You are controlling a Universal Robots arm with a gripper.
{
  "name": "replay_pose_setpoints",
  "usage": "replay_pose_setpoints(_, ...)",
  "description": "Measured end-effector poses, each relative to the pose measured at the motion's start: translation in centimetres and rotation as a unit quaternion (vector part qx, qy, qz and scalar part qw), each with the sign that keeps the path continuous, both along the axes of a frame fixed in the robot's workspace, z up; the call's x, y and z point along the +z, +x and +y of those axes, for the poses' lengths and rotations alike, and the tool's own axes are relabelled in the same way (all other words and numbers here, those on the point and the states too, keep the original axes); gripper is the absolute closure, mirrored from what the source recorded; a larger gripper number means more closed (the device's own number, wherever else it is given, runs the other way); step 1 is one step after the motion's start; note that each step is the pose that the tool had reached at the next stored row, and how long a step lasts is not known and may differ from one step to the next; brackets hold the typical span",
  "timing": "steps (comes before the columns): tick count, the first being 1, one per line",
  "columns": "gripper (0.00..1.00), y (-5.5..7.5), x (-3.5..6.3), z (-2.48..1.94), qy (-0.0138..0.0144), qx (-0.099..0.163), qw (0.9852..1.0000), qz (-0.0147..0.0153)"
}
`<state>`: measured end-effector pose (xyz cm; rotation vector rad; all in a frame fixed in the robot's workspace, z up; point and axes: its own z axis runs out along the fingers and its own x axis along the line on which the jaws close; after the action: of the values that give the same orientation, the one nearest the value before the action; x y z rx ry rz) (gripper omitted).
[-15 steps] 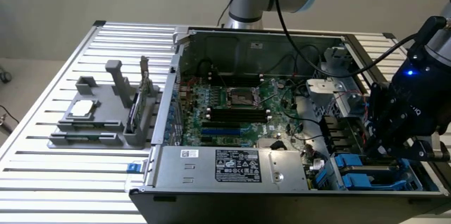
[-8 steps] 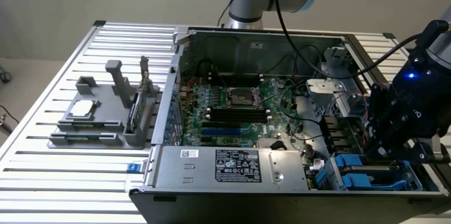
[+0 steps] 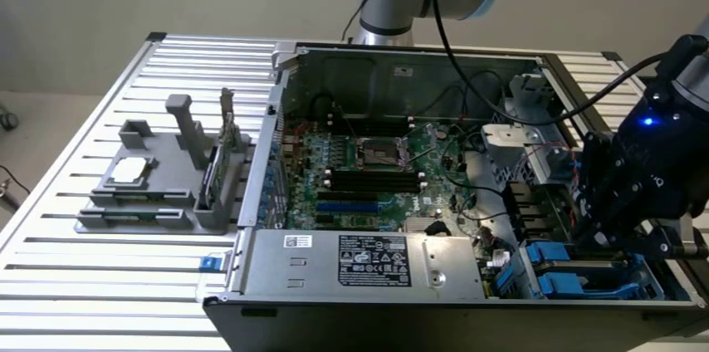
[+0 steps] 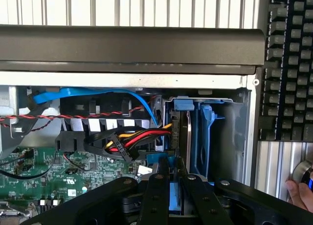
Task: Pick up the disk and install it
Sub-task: 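Insert the second disk wire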
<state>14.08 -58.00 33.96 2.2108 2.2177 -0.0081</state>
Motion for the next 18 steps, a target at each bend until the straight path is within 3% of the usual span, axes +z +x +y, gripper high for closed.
replay_pose_setpoints(18,0.84,0.0,-0.04,-0.21,0.002,0.0,1.0,0.0)
